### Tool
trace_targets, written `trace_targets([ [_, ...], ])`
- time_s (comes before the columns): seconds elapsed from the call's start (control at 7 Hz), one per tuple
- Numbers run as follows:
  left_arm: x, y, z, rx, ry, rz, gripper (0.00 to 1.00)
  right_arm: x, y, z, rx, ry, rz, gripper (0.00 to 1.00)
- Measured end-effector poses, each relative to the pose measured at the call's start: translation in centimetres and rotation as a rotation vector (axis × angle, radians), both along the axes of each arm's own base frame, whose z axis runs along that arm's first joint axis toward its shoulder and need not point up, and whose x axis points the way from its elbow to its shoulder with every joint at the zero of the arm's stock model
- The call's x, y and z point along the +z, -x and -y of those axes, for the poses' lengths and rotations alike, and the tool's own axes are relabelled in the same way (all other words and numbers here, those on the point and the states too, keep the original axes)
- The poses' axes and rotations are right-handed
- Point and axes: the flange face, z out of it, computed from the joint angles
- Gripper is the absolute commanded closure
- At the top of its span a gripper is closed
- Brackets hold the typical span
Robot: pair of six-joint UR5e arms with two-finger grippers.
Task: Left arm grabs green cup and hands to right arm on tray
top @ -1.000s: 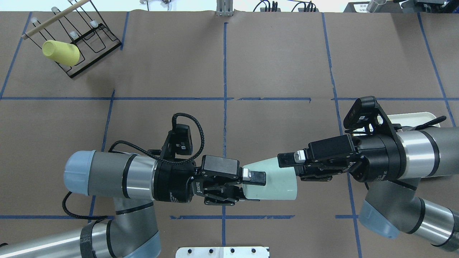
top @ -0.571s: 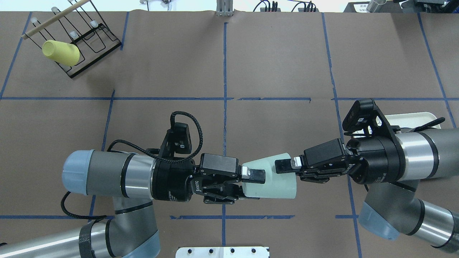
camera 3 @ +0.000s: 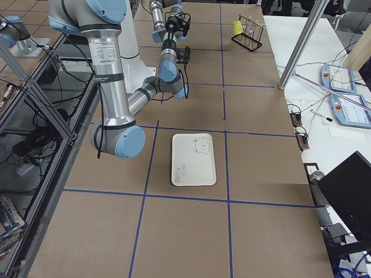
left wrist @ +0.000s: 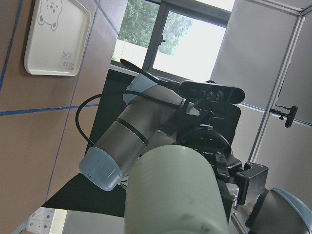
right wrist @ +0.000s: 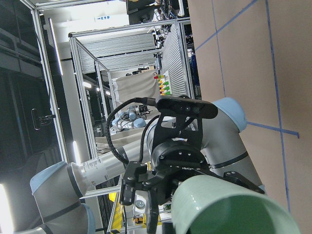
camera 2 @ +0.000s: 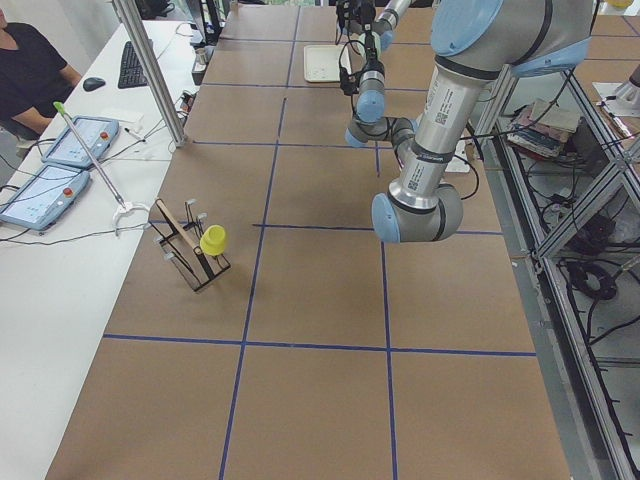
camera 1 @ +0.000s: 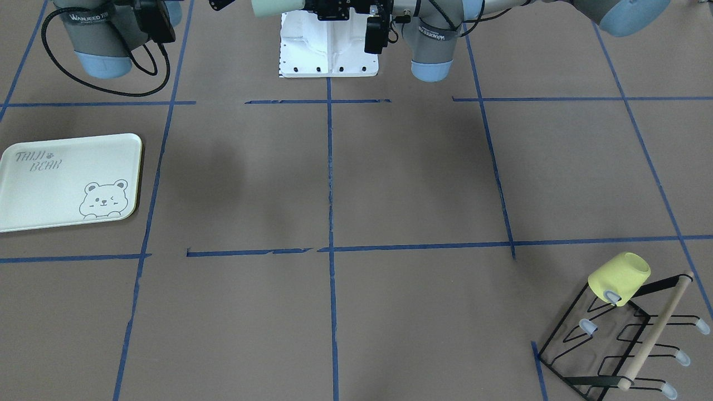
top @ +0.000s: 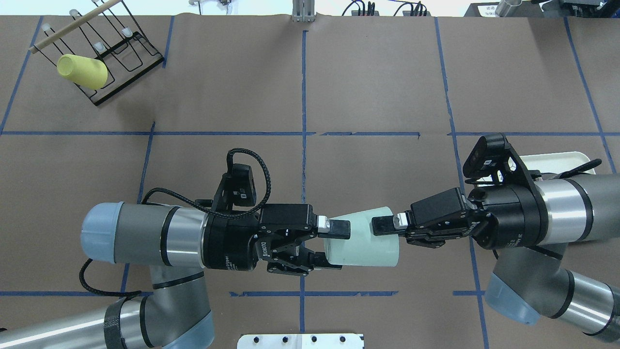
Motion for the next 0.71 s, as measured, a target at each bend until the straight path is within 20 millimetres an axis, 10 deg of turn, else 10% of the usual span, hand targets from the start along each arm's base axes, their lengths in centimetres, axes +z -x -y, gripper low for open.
trace_targets([
  [0.43, 1.5, 0.3, 0.9, -0.044, 0.04, 0.015, 0.0, 1.1, -0.6, 0.6, 0.042, 0.037, -0.015, 1.0],
  [0.71, 3.7, 1.3, 3.1, -0.109, 0.08, 0.052, 0.0, 5.3, -2.7, 2.5, 0.147, 0.127, -0.113, 1.0],
])
